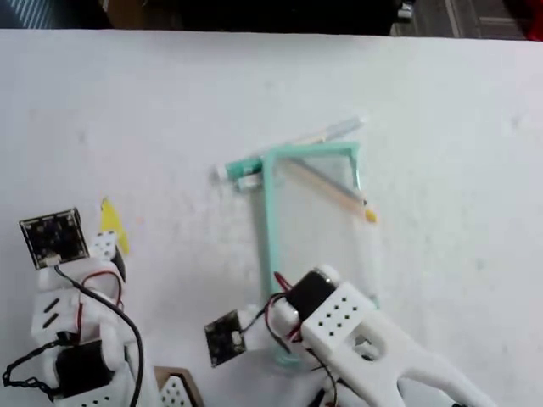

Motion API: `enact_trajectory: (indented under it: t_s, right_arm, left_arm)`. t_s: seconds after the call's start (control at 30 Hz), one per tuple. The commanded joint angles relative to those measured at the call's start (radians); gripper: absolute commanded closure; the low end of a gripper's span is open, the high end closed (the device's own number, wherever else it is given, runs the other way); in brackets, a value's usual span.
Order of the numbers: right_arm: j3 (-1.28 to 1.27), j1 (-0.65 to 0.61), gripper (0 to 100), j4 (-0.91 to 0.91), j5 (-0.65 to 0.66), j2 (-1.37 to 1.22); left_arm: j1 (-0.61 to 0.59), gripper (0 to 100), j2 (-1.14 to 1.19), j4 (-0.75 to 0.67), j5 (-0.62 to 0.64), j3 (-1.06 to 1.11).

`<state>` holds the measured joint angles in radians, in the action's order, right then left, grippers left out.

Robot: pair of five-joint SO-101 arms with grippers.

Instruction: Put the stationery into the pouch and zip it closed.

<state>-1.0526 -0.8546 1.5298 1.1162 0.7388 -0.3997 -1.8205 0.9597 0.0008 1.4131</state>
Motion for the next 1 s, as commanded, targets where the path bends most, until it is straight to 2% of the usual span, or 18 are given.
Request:
enact_trajectory:
  t_s: [0.0, 0.3, 0.6, 0.67, 0.8, 0.9, 0.97]
  right_arm:
    - [0.003, -0.004, 76.5, -0.008, -0.014, 0.004]
    - [-0.020, -0.002, 76.5, -0.041, -0.014, -0.013]
    - [-0.026, -0.041, 76.8, -0.148, -0.023, -0.271]
    - [-0.026, -0.041, 81.0, -0.174, -0.023, -0.292]
    - [-0.002, -0.041, 98.2, -0.179, -0.023, -0.292]
    - [0.034, -0.036, 95.9, -0.145, -0.023, -0.292]
    - [0.087, -0.036, 97.8, -0.094, -0.023, -0.292]
  left_arm:
    - [0.013, 83, -0.008, -0.026, 0.006, -0.006]
    - [0.013, 83, -0.008, -0.026, 0.008, -0.006]
    - [0.013, 83, -0.008, -0.026, 0.009, -0.006]
    - [0.013, 83, -0.008, -0.026, 0.009, -0.006]
    - [0.013, 83, -0.008, -0.026, 0.009, -0.006]
    - [0.013, 83, -0.008, -0.026, 0.009, -0.006]
    - [0.013, 83, -0.008, -0.026, 0.009, -0.006]
